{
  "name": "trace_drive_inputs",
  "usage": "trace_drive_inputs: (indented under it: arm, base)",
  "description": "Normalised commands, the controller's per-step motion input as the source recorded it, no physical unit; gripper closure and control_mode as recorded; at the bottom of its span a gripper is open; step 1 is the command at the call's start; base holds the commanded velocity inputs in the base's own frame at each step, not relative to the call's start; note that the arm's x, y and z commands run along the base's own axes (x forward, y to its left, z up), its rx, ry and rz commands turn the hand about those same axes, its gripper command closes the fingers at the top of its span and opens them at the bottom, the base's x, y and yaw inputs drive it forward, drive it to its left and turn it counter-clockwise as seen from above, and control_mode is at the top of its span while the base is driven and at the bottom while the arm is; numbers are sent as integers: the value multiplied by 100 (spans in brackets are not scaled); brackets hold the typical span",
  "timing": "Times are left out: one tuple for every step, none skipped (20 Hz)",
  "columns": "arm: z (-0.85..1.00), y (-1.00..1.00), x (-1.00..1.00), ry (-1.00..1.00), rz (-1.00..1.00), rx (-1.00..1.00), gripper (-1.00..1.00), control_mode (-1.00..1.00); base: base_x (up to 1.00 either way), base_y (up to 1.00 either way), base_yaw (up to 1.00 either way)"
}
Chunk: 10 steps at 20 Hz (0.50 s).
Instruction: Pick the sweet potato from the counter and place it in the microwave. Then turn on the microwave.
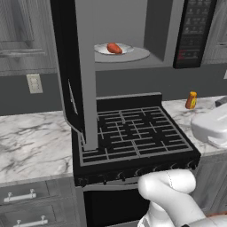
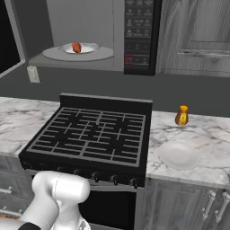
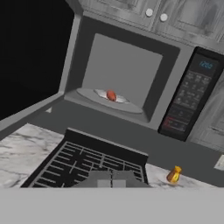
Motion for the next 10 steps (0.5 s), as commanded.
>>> trace_drive_inputs:
  arm:
    - [0, 14, -30, -11, 0, -7, 100, -100]
    - [0, 13, -31, -11, 0, -7, 100, -100]
    - [0, 11, -32, -11, 0, -7, 100, -100]
    - [0, 11, -30, -11, 0, -6, 100, -100]
    - [0, 10, -28, -11, 0, -6, 100, -100]
    - [0, 10, -25, -11, 0, -6, 100, -100]
    - [0, 12, -24, -11, 0, -6, 100, -100]
    - [0, 13, -22, -11, 0, -7, 100, -100]
    - [0, 14, -21, -11, 0, -6, 100, -100]
    - [0, 15, -22, -11, 0, -6, 100, -100]
  base:
    - [0, 0, 0]
    - [0, 0, 0]
    - [0, 0, 0]
    - [0, 0, 0]
    - [0, 0, 0]
    - [0, 0, 0]
    - [0, 0, 0]
    - [0, 0, 0]
    - [0, 0, 0]
    - [0, 0, 0]
